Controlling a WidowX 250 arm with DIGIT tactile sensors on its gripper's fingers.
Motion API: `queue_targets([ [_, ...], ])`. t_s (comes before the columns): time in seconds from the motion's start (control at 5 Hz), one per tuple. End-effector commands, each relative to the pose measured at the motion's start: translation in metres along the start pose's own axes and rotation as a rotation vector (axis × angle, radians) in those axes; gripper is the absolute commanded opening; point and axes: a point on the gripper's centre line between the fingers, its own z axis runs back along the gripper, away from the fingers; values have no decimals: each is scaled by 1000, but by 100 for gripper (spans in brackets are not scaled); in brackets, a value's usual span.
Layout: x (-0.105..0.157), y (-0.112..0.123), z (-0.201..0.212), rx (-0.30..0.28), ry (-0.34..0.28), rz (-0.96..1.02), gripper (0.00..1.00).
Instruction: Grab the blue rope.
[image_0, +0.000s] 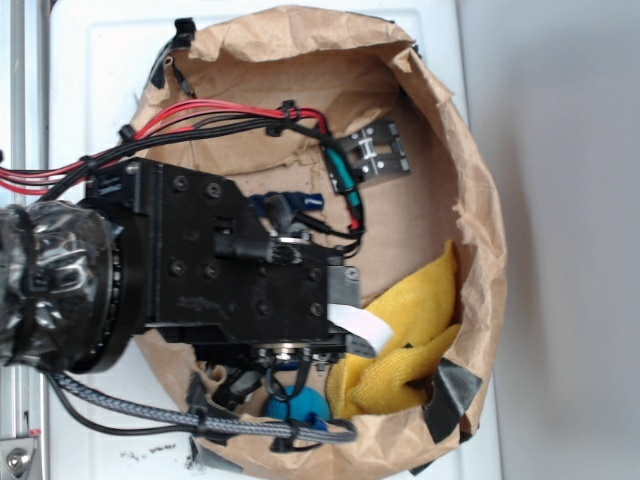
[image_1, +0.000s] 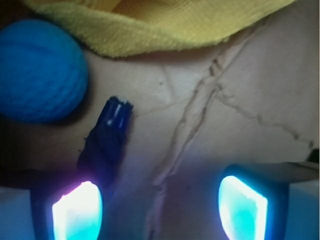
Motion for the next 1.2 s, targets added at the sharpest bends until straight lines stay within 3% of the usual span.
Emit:
queue_targets([
  [0.0,-1,-12,0,5,-46,-46,100],
  [0.4,1,-24,-22,40,-41,-41,100],
  [0.6,-1,-23,-12,19,-29,-45,100],
  [1.0,-3,-1,27,-78,-94,-8,100],
])
